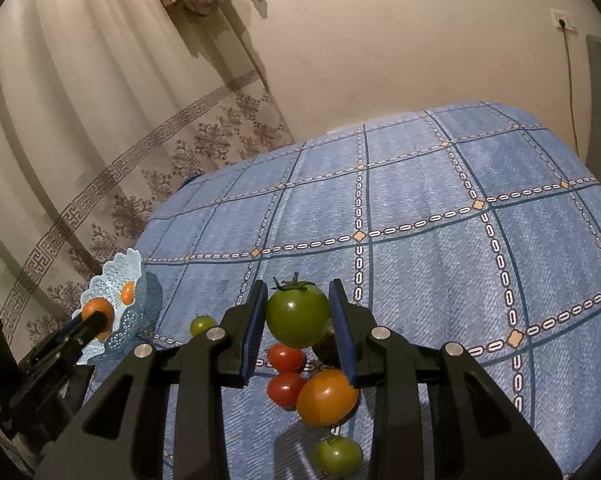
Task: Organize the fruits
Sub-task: 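Carry the orange into the basket with the left tool while the right tool carries the green tomato there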
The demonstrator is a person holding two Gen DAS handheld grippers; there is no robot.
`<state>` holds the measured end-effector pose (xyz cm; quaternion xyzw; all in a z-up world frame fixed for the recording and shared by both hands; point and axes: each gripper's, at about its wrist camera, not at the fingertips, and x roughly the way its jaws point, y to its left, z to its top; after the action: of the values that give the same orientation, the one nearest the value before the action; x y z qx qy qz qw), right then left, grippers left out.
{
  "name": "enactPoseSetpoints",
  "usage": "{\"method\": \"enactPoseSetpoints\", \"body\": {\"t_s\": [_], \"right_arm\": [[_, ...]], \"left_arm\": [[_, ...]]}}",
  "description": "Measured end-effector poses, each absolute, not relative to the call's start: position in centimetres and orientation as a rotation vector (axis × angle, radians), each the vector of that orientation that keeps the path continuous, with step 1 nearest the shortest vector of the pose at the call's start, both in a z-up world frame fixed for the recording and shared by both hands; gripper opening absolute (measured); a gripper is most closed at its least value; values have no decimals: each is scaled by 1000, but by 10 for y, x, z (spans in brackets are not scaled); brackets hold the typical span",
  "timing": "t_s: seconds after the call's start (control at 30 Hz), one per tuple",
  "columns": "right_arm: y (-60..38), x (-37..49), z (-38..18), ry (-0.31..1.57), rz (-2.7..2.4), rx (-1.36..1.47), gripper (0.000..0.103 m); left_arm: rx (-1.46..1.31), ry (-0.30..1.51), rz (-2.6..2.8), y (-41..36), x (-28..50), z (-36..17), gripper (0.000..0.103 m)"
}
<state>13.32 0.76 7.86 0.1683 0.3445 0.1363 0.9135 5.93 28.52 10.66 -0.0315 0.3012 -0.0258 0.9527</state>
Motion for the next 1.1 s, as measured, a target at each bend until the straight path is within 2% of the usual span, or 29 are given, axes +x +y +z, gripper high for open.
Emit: {"method": "enactPoseSetpoints", "body": {"t_s": [0.57, 1.1], "right_arm": [[33, 127, 79, 728, 315, 308, 32], [144, 139, 101, 757, 491, 221, 32]], "left_arm": [[-87, 634, 83, 349, 46, 103, 39], [-124, 680, 62, 380, 38, 90, 40]]}}
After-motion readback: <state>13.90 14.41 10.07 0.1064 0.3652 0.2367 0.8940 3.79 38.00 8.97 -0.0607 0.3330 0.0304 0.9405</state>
